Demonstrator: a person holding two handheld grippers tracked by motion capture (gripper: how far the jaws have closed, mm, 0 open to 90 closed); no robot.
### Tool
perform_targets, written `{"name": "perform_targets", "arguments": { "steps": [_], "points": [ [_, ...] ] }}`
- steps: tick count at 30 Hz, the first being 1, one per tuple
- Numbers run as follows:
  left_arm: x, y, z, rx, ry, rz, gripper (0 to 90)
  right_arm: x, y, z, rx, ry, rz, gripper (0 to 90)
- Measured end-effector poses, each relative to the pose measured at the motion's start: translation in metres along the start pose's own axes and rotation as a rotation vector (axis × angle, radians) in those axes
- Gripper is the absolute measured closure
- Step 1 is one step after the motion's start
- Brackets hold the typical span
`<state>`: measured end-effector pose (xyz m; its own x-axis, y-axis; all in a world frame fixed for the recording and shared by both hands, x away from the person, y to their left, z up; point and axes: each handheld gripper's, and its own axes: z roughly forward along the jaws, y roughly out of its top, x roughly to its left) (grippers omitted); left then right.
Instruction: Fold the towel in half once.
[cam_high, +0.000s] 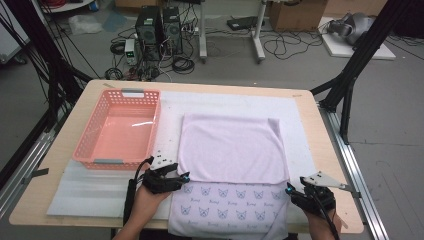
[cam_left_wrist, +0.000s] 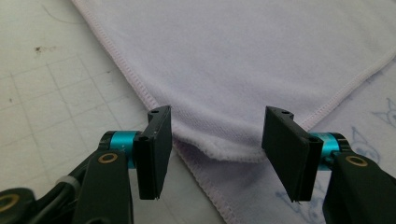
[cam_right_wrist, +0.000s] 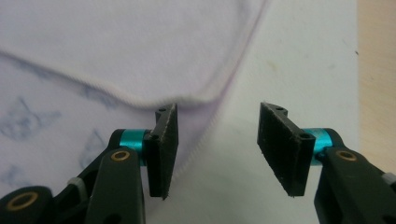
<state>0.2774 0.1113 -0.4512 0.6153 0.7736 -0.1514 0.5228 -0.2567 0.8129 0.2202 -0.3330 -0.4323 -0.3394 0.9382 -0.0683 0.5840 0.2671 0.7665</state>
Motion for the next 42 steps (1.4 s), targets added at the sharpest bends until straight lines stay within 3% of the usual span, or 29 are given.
{"name": "perform_targets", "arguments": {
  "steps": [3, 6, 12, 15, 18, 20, 24, 28, 31, 35, 38, 42],
  "points": [
    [0.001, 0.000, -0.001, -0.005, 0.000, -0.008, 43.0, -0.002, 0.001, 0.005, -0.043, 0.030, 0.050, 49.8],
    [0.001, 0.001, 0.001, -0.007, -0.002, -0.023, 42.6, -0.005, 0.007, 0.009, -0.071, 0.031, 0.079, 49.3],
    [0.001, 0.003, 0.006, 0.023, 0.014, -0.044, 42.6, -0.004, 0.008, 0.035, 0.004, 0.038, 0.084, 51.6],
    [0.001, 0.002, 0.005, 0.019, 0.024, -0.051, 46.6, -0.007, 0.006, 0.037, 0.005, 0.056, 0.101, 53.5],
    [-0.001, 0.001, 0.003, 0.019, 0.044, -0.033, 47.7, -0.007, 0.005, 0.032, 0.000, 0.046, 0.087, 53.4],
    [-0.001, 0.000, 0.000, 0.018, 0.046, -0.021, 50.9, -0.005, 0.005, 0.025, -0.009, 0.063, 0.058, 58.3],
    [0.000, -0.002, -0.003, 0.012, 0.047, 0.005, 70.5, -0.002, 0.003, 0.017, 0.009, 0.087, -0.014, 72.2],
    [-0.002, -0.002, -0.006, -0.002, 0.056, 0.039, 79.4, -0.005, 0.000, 0.018, 0.024, 0.126, 0.000, 89.7],
    [-0.004, -0.002, -0.009, -0.019, 0.049, 0.046, 83.3, -0.006, 0.000, 0.015, 0.032, 0.136, -0.016, 89.8],
    [-0.004, -0.001, -0.014, -0.034, 0.033, 0.033, 84.5, -0.010, -0.001, 0.008, -0.009, 0.161, 0.022, 88.9],
    [-0.003, -0.001, -0.015, -0.037, 0.039, 0.024, 81.5, -0.011, 0.000, 0.007, -0.047, 0.146, 0.051, 71.1],
    [-0.004, -0.001, -0.015, -0.044, 0.040, 0.032, 79.7, -0.003, -0.001, 0.017, -0.005, 0.144, 0.014, 68.3]
  ]
}}
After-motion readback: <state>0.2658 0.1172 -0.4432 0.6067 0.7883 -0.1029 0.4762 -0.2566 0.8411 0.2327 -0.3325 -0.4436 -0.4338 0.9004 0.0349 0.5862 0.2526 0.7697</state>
